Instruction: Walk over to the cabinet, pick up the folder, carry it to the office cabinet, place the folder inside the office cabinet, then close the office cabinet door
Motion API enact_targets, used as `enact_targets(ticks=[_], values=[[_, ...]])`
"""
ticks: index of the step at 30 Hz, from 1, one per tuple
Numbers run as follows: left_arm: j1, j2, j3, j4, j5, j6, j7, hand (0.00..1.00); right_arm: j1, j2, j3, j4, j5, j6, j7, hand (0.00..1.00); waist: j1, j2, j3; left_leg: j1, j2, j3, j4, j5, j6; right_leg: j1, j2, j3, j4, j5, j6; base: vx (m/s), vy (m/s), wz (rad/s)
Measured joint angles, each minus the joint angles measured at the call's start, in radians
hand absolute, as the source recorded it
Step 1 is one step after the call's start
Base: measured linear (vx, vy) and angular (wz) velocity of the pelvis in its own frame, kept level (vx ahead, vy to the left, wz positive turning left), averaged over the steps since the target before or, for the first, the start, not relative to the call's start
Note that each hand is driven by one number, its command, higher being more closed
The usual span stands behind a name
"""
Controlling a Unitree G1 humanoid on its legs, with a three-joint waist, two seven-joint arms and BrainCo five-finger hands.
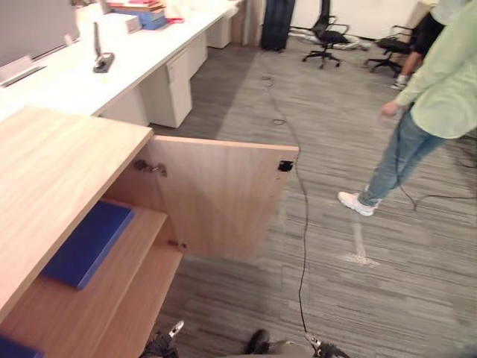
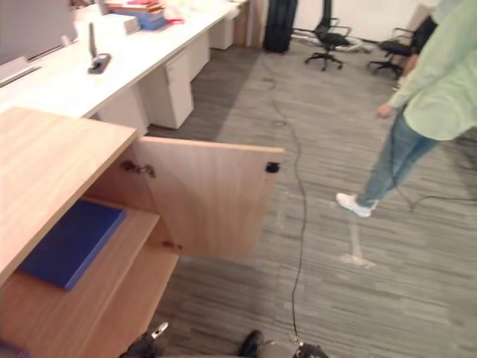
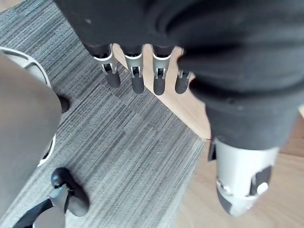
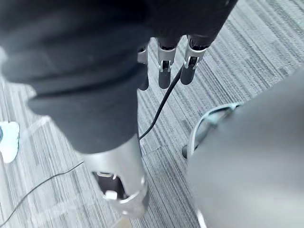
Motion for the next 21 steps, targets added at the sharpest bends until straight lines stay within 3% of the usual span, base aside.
enact_targets(ticks=[7, 11, 14, 15, 16, 18, 21], values=[[0.000, 0.006, -0.049, -0.008, 0.003, 0.000, 0.012, 0.00, -0.069, -0.025, -0.003, -0.022, 0.155, -0.016, -0.023, 0.00, 0.000, 0.025, 0.016, -0.003, -0.019, -0.029, 0.007, 0.010, 0.002, 0.072, 0.033, 0.001, -0.173, 0.097, 0.008, 0.01, 0.048, 0.04], [0.003, 0.014, -0.054, -0.010, 0.002, 0.000, 0.017, 0.00, -0.166, -0.093, -0.037, -0.106, 0.201, -0.040, -0.031, 0.00, 0.004, 0.039, 0.024, -0.004, -0.035, -0.046, 0.031, 0.010, 0.002, 0.117, 0.035, 0.001, -0.253, 0.133, 0.023, 0.00, 0.042, 0.06], [0.015, 0.029, -0.050, -0.015, -0.004, -0.003, 0.017, 0.00, -0.239, -0.154, -0.030, -0.186, 0.205, -0.069, -0.038, 0.00, 0.015, 0.033, 0.026, -0.029, -0.047, -0.062, 0.119, 0.009, 0.003, 0.137, 0.008, 0.019, -0.266, 0.139, 0.024, 0.01, 0.063, -0.01], [0.023, 0.035, -0.045, -0.016, -0.005, -0.008, 0.017, 0.00, -0.272, -0.189, -0.017, -0.209, 0.204, -0.085, -0.045, 0.00, 0.020, 0.020, 0.033, -0.041, -0.048, -0.095, 0.107, -0.050, 0.022, 0.153, -0.017, 0.027, -0.269, 0.140, 0.024, 0.01, 0.077, 0.00], [0.025, 0.035, -0.043, -0.014, -0.004, -0.008, 0.017, 0.00, -0.279, -0.196, -0.016, -0.213, 0.204, -0.087, -0.046, 0.00, 0.021, 0.022, 0.031, -0.044, -0.045, -0.100, 0.088, -0.058, 0.017, 0.155, -0.020, 0.027, -0.269, 0.140, 0.025, -0.06, 0.057, 0.01], [0.066, 0.036, -0.031, -0.013, -0.005, -0.006, 0.018, 0.00, -0.354, -0.243, 0.042, -0.215, 0.202, -0.094, -0.047, 0.00, 0.029, 0.032, 0.022, -0.066, -0.039, -0.106, 0.002, 0.025, 0.005, 0.157, -0.034, 0.034, -0.264, 0.169, 0.076, -0.09, 0.064, -0.10], [0.104, 0.055, -0.039, -0.008, -0.006, 0.000, 0.017, 0.00, -0.450, -0.297, 0.094, -0.179, 0.204, -0.102, -0.043, 0.00, 0.032, 0.023, 0.023, -0.074, -0.067, -0.136, 0.003, 0.029, 0.008, 0.154, -0.053, 0.030, -0.263, 0.168, 0.079, 0.07, 0.088, 0.15]])
